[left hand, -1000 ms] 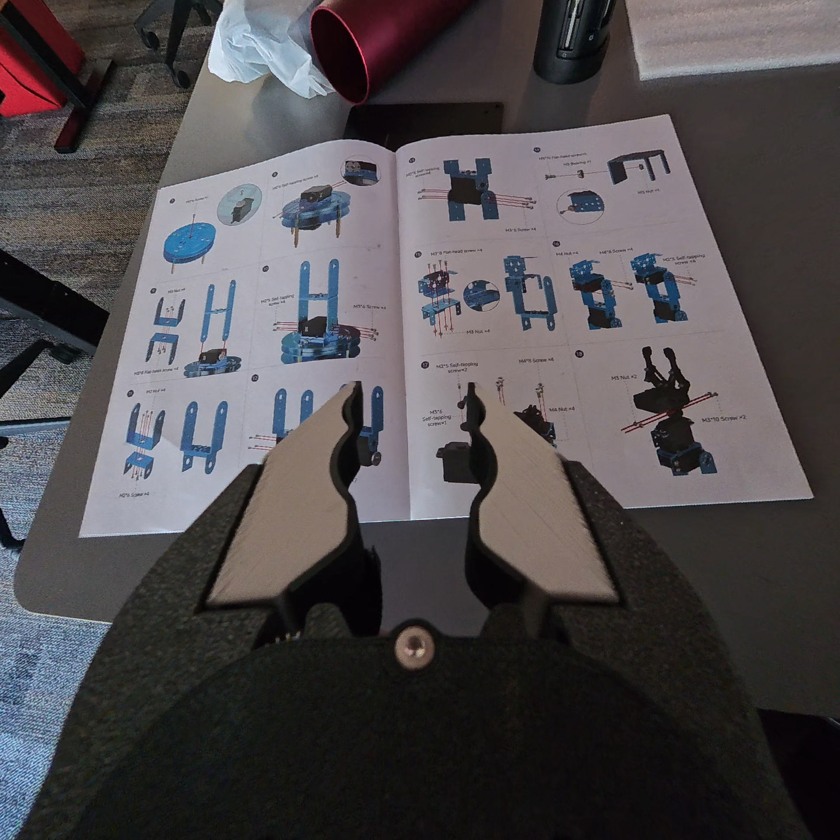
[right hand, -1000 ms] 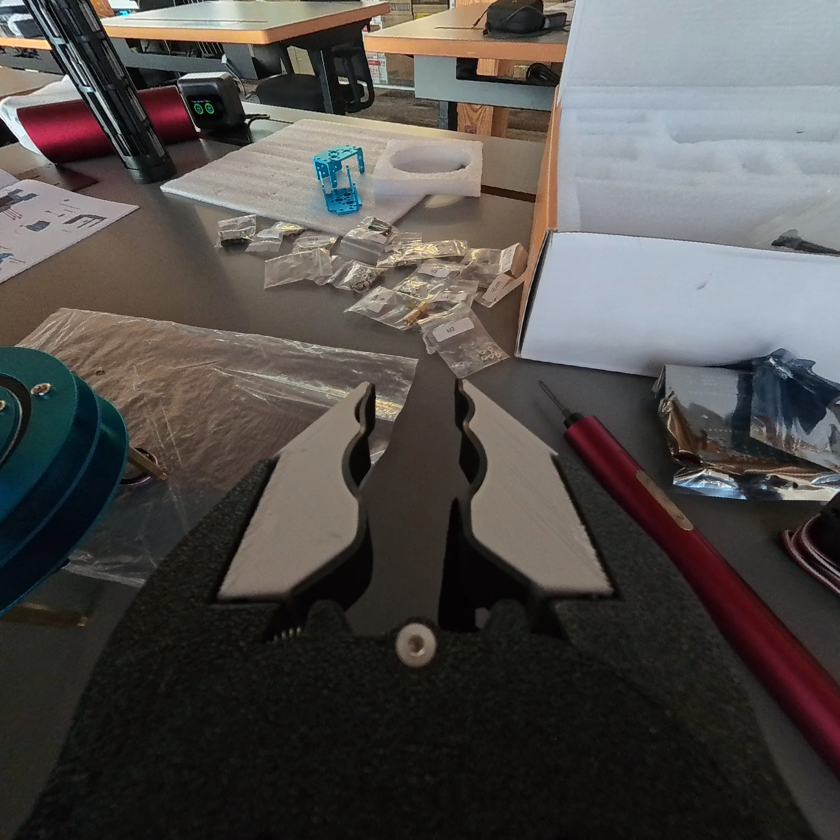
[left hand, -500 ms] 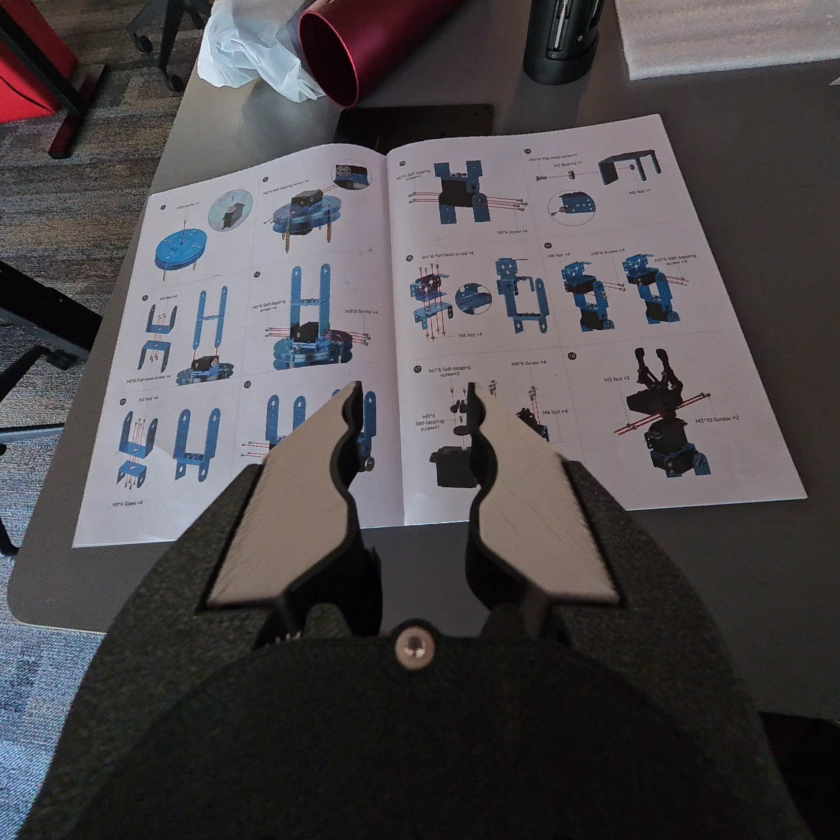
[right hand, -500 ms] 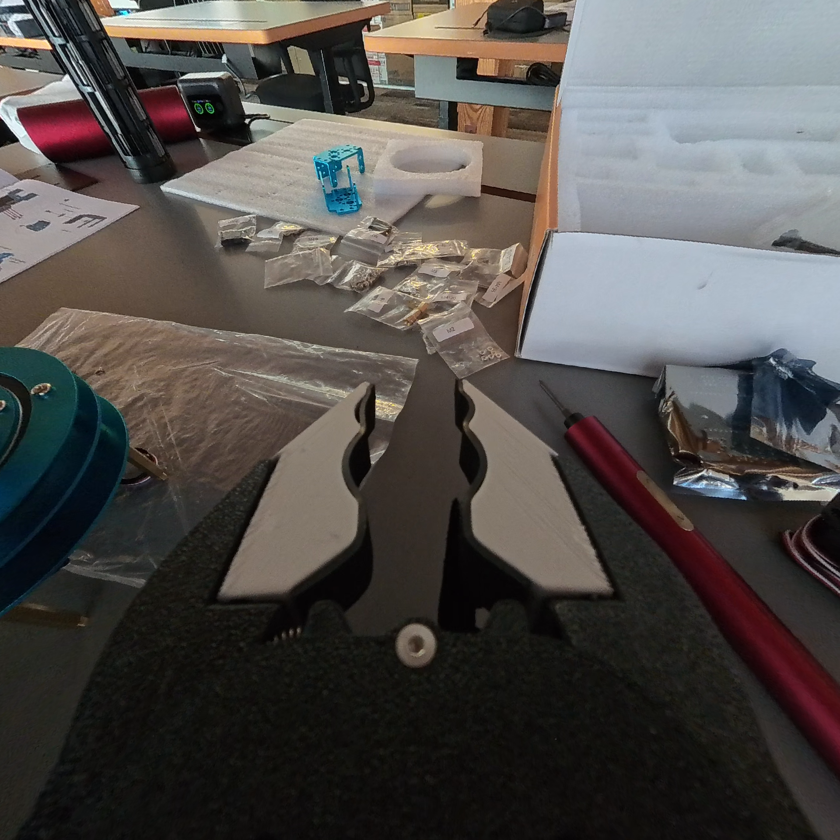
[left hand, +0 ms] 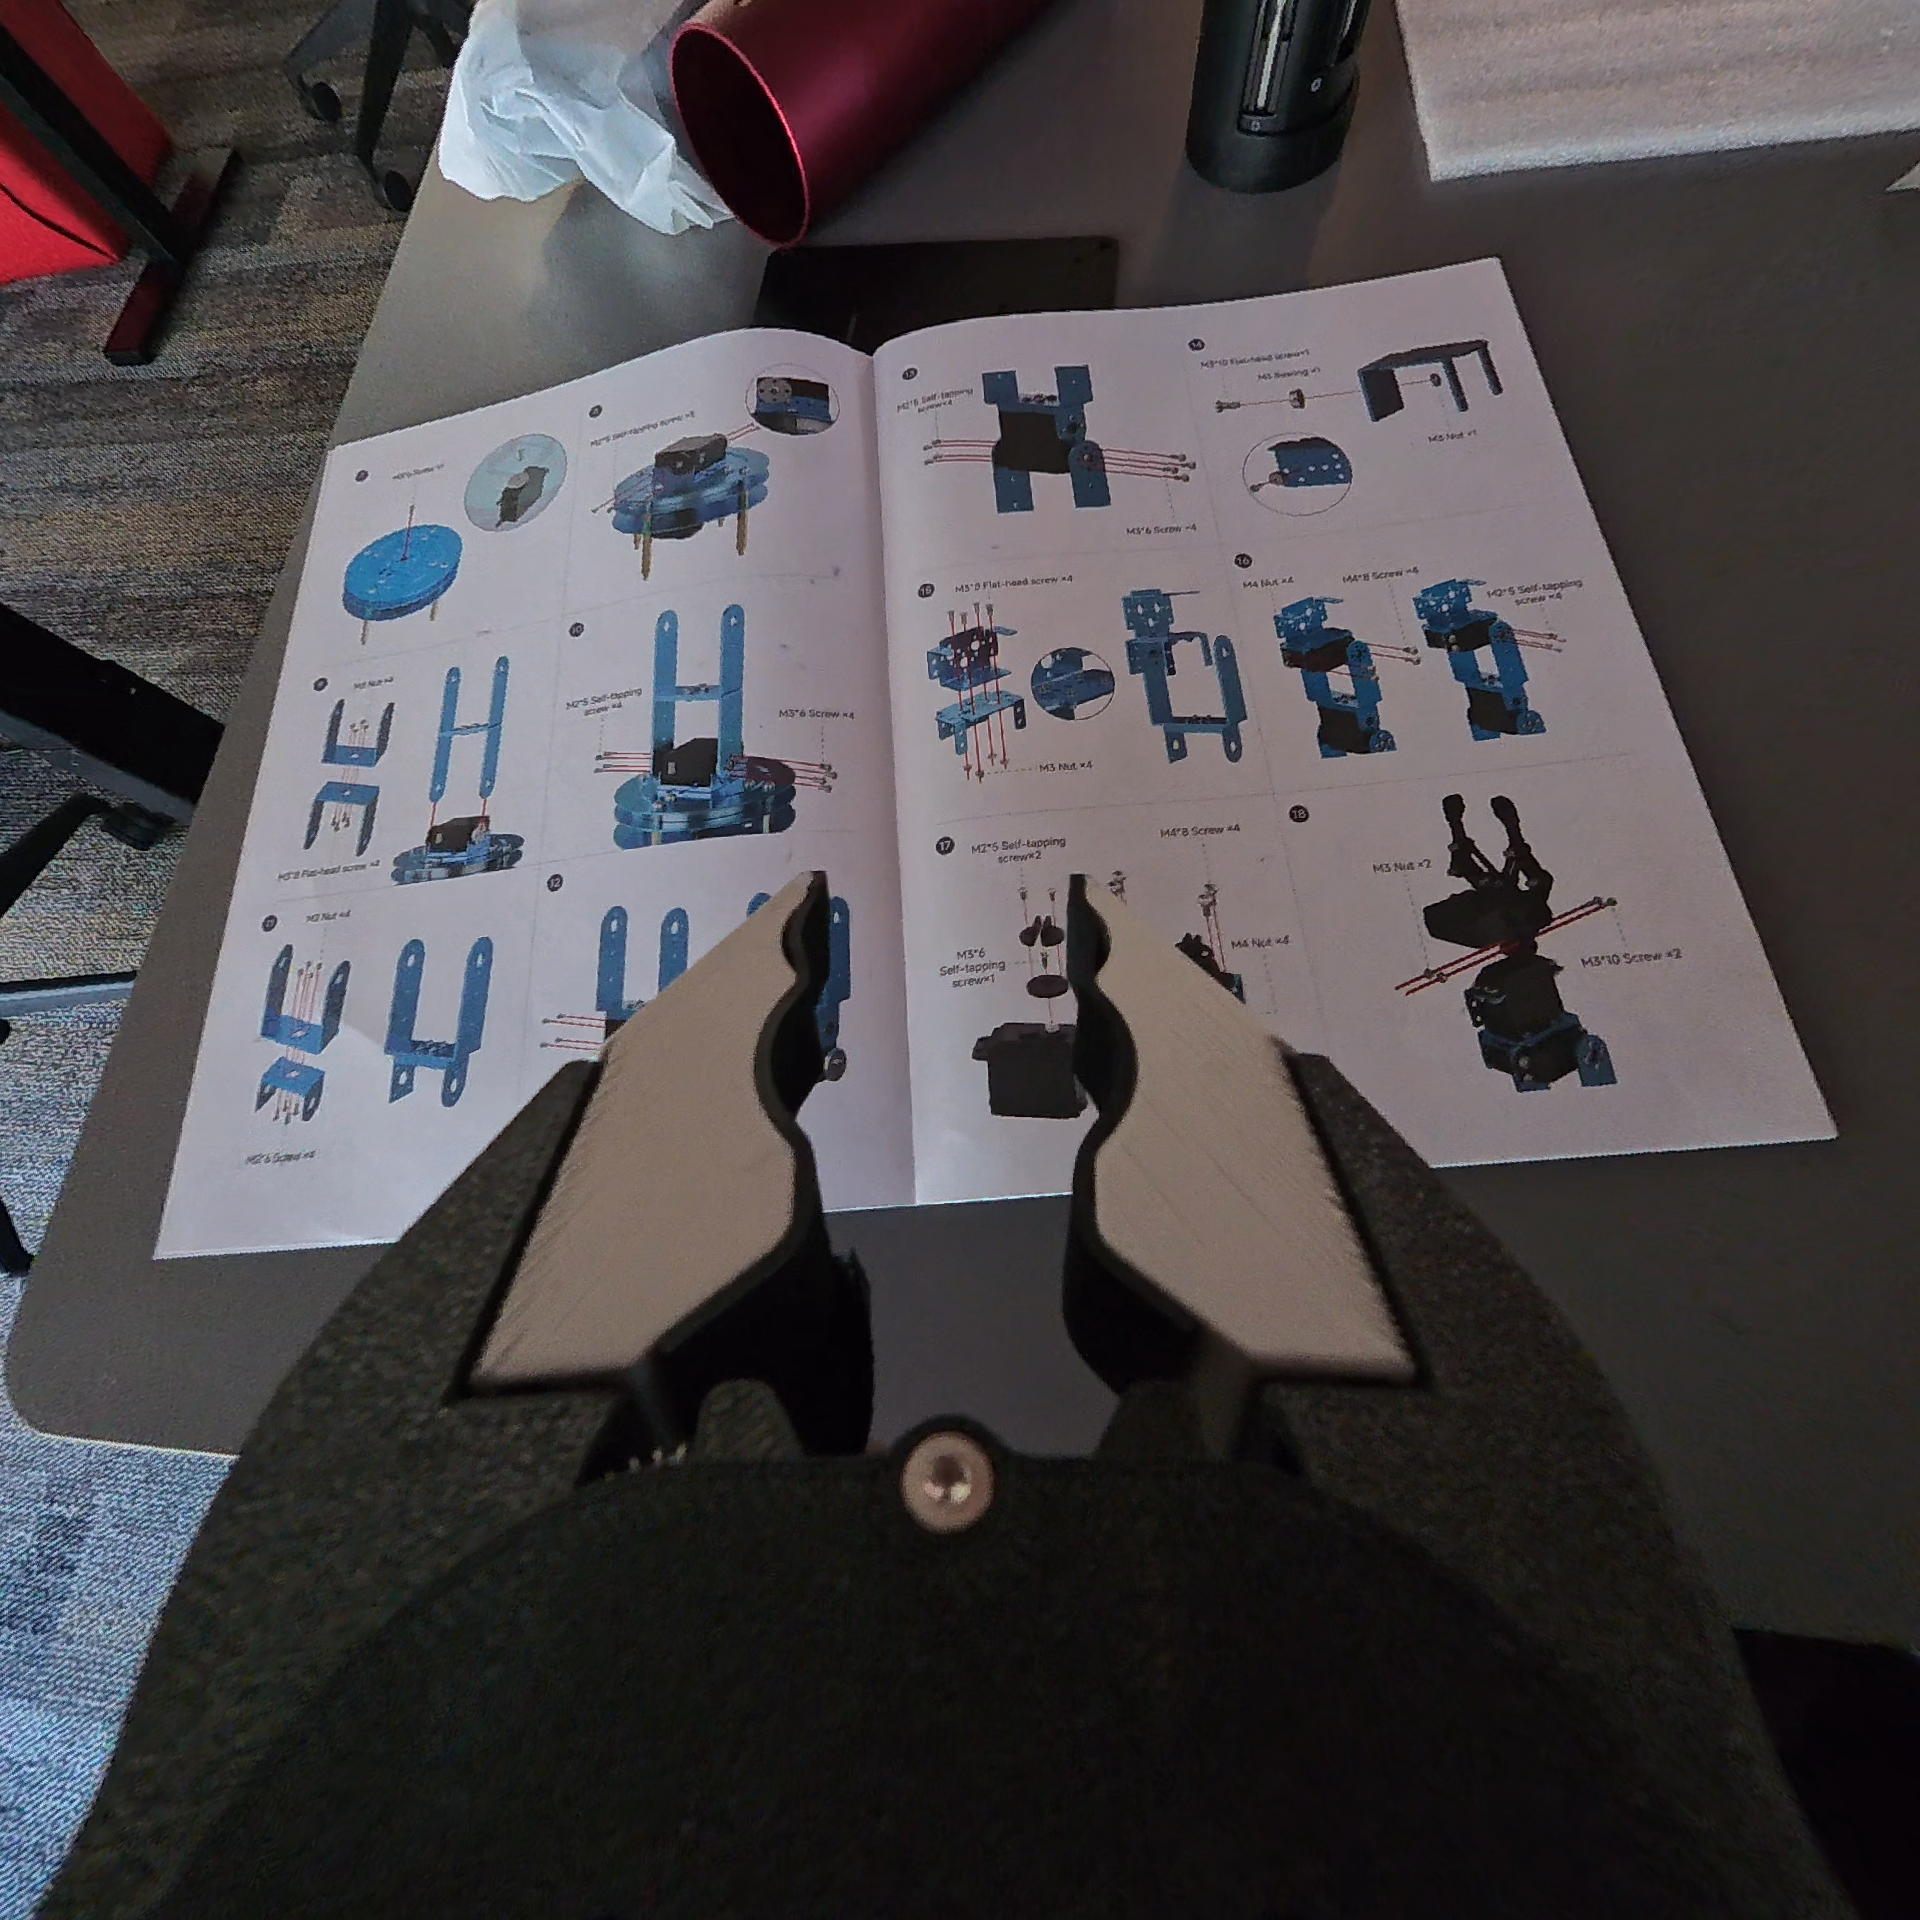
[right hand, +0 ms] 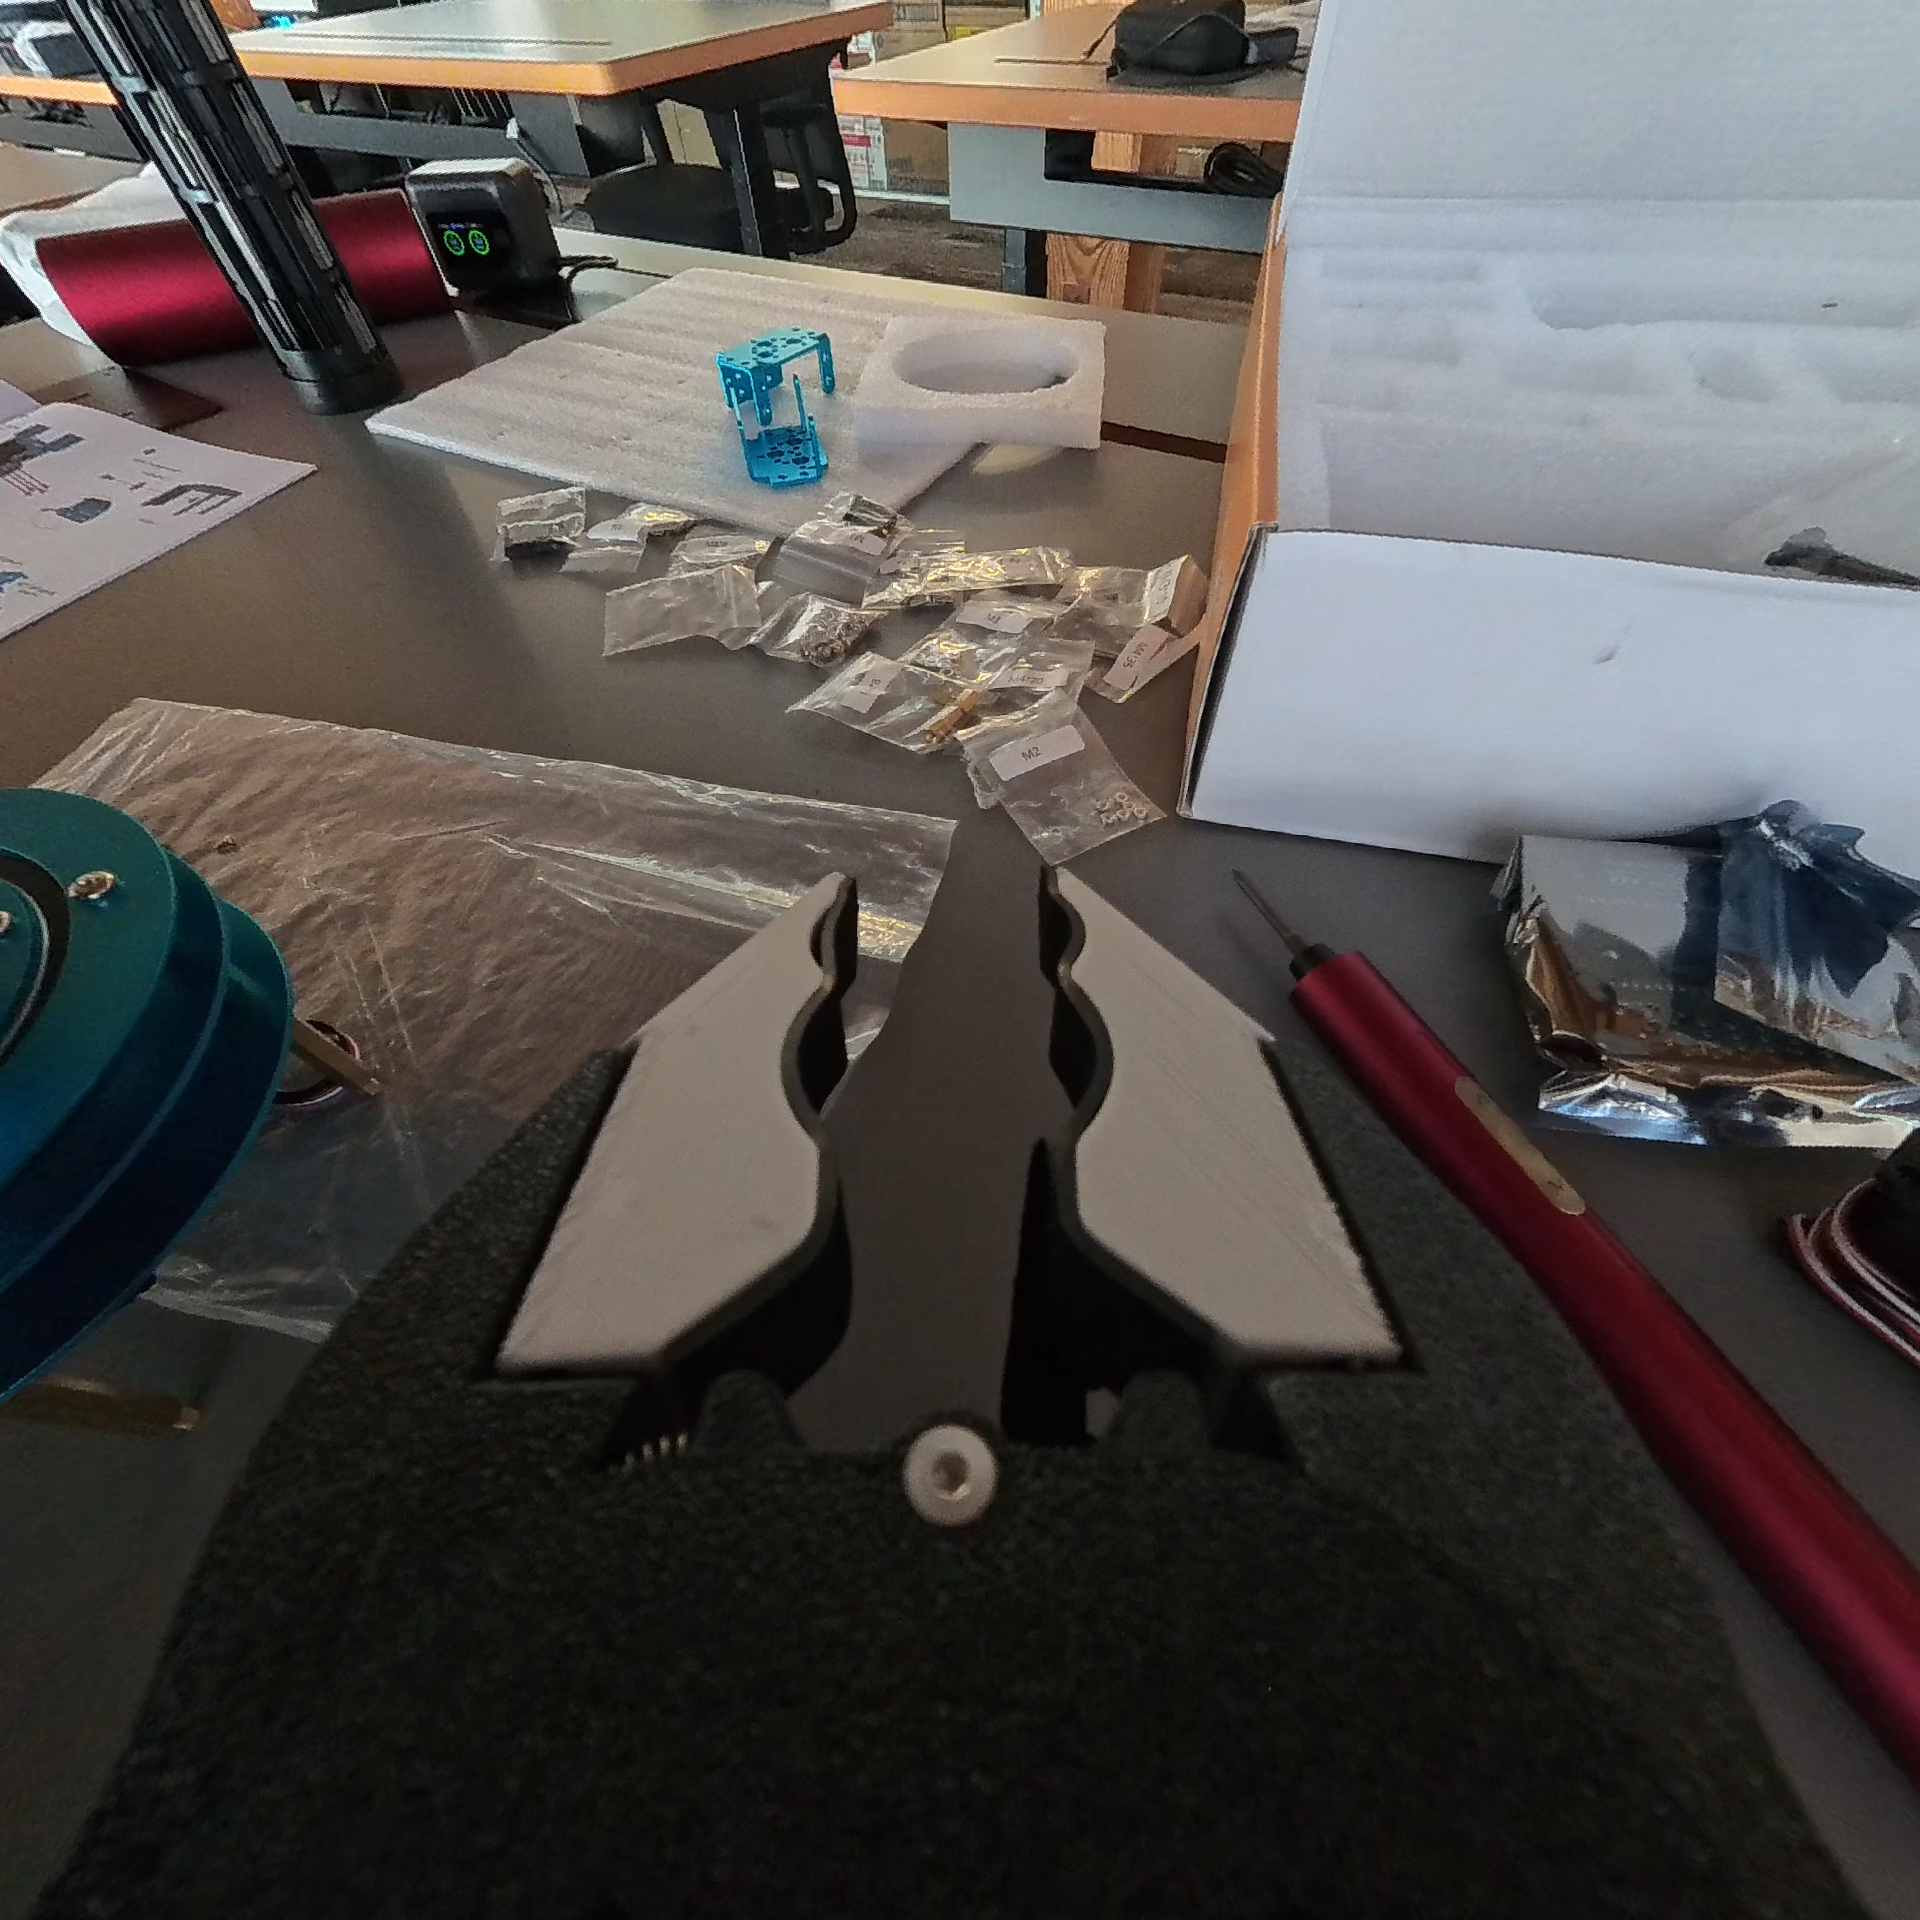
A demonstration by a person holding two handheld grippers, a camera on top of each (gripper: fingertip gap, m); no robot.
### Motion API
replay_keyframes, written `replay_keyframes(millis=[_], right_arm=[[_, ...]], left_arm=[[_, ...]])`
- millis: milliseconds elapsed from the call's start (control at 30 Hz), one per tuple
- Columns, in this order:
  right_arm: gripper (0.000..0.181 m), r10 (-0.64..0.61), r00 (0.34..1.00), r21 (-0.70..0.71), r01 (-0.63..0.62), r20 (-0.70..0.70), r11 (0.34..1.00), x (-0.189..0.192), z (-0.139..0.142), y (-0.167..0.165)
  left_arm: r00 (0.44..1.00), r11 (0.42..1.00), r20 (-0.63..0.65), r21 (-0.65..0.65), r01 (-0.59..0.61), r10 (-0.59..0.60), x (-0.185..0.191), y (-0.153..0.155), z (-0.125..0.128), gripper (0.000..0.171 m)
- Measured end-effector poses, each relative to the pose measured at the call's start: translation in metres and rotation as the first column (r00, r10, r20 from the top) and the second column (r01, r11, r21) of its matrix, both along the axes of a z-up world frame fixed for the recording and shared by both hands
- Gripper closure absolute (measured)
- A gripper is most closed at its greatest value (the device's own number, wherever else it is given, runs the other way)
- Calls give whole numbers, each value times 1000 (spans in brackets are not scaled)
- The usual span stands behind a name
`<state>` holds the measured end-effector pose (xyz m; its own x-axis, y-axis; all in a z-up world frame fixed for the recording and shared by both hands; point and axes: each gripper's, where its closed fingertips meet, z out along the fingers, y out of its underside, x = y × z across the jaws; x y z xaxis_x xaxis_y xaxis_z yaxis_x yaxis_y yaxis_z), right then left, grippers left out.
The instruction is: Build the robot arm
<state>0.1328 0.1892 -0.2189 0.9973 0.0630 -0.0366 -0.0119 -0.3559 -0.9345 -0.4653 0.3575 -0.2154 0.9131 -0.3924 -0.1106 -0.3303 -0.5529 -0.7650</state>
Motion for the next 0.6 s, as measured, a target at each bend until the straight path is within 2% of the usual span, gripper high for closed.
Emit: replay_keyframes(millis=[167,333,467,600], right_arm=[[147,3,1000,4,-3,1,1000,0,1,0],[147,24,999,11,-25,24,1000,-6,2,-2],[148,55,997,12,-56,59,998,-14,2,-4],[148,41,998,2,-41,45,999,-15,0,-7]], left_arm=[[1000,1000,2,-3,10,-10,6,-1,1,127],[999,999,6,35,36,-36,19,-11,18,127],[998,995,15,75,61,-62,30,-38,32,127],[996,993,55,95,68,-73,36,-78,33,127]])
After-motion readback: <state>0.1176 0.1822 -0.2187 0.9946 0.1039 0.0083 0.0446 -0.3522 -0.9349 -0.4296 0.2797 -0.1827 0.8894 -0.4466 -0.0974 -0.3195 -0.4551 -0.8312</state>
